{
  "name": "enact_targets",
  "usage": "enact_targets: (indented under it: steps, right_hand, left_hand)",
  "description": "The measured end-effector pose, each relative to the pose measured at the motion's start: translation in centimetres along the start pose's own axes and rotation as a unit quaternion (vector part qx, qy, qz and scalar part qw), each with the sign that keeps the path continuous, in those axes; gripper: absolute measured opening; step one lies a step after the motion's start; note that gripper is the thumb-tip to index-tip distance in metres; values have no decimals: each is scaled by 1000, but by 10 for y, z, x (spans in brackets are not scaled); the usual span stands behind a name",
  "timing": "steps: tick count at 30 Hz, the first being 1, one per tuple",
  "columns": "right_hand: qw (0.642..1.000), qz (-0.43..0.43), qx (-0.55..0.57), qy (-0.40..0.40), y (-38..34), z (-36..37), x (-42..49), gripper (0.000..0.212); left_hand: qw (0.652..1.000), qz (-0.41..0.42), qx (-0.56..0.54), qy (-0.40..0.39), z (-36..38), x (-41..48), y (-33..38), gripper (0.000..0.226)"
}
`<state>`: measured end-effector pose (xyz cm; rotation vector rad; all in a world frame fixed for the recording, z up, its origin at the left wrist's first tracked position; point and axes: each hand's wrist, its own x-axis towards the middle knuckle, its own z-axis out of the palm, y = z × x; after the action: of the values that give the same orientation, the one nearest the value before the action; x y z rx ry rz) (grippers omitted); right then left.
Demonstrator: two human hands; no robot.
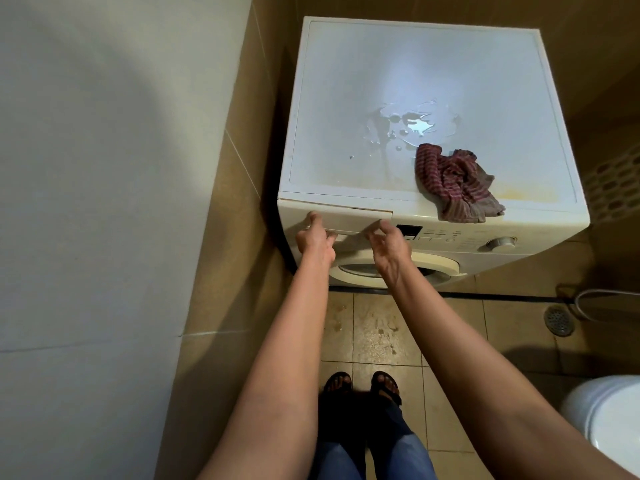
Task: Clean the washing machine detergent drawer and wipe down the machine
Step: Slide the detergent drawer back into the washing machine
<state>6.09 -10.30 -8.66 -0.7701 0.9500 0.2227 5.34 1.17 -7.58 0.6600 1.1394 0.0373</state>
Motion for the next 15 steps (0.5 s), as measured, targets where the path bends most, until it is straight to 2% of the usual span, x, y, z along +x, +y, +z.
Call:
enact_targets:
  steps: [2, 7, 11, 15]
  right_hand:
    - [999, 14, 40, -8, -2, 2, 2, 15]
    - [997, 8, 80, 6, 7, 2, 5, 40]
    - [992, 60, 114, -14, 14, -5, 6, 39]
    - [983, 110, 141, -38, 28, -8, 2, 85]
  left_hand:
    - [1000, 14, -13, 10, 3, 4, 1, 21]
    - [1000, 21, 14, 12, 4, 10, 1, 17]
    - [998, 21, 59, -12, -8, 14, 0, 38]
    - [996, 8, 76, -45, -21, 17, -5, 60]
